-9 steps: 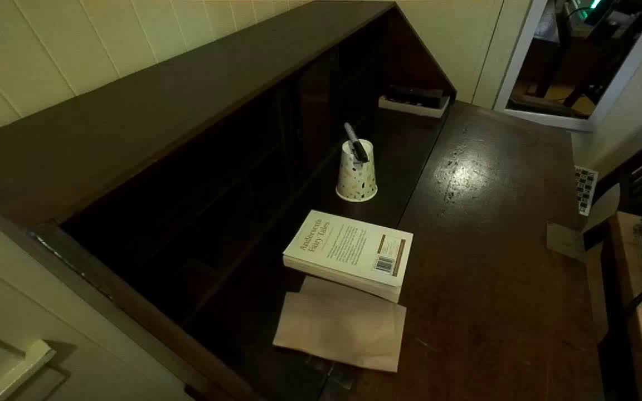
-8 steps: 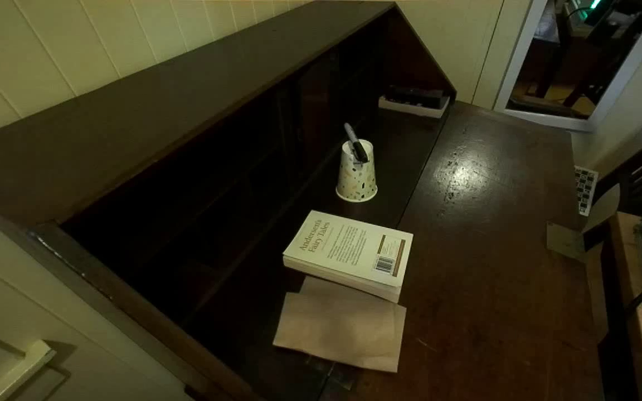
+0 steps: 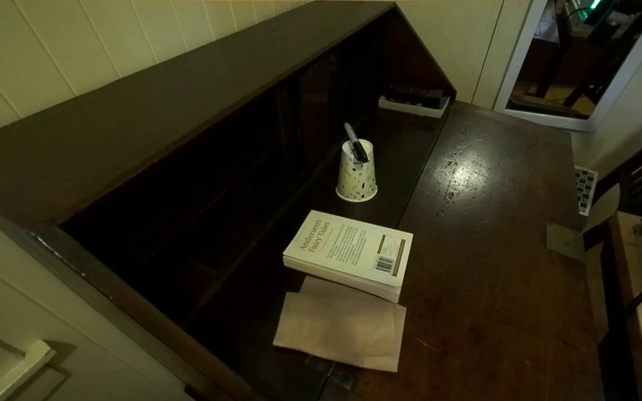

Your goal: Remove the marker from the top of the cup and put it on top of the cabinet then put the cup upright

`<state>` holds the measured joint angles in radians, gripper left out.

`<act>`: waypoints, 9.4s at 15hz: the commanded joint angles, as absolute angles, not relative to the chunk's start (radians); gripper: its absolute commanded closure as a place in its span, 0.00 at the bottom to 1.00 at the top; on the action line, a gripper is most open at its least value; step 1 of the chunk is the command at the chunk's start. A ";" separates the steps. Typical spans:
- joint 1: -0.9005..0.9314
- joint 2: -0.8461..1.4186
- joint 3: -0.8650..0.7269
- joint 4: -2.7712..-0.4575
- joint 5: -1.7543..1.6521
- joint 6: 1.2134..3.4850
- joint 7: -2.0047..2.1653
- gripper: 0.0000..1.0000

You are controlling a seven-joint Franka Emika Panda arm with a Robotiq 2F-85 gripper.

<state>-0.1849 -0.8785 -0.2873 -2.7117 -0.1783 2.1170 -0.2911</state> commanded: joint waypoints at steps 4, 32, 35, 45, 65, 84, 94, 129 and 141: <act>-0.207 -0.717 -0.221 -2.649 -0.164 2.175 -0.107 0.00; -0.110 -0.154 -0.058 -2.394 -0.070 2.531 0.158 0.00; -0.097 -0.105 -0.051 -2.381 -0.066 2.575 0.165 0.00; -0.057 0.051 -0.043 -2.290 0.029 2.651 0.160 0.00; -0.019 0.204 -0.029 -2.193 0.026 2.653 0.174 0.90; -0.029 -0.179 -0.042 -2.312 -0.005 2.527 -0.147 0.94; -0.051 -0.060 -0.126 -2.118 0.053 2.553 -0.237 0.94; -0.163 0.420 -0.041 -1.454 0.222 2.152 -0.349 0.52; -0.173 0.320 -0.039 -1.498 0.263 2.142 -0.217 0.00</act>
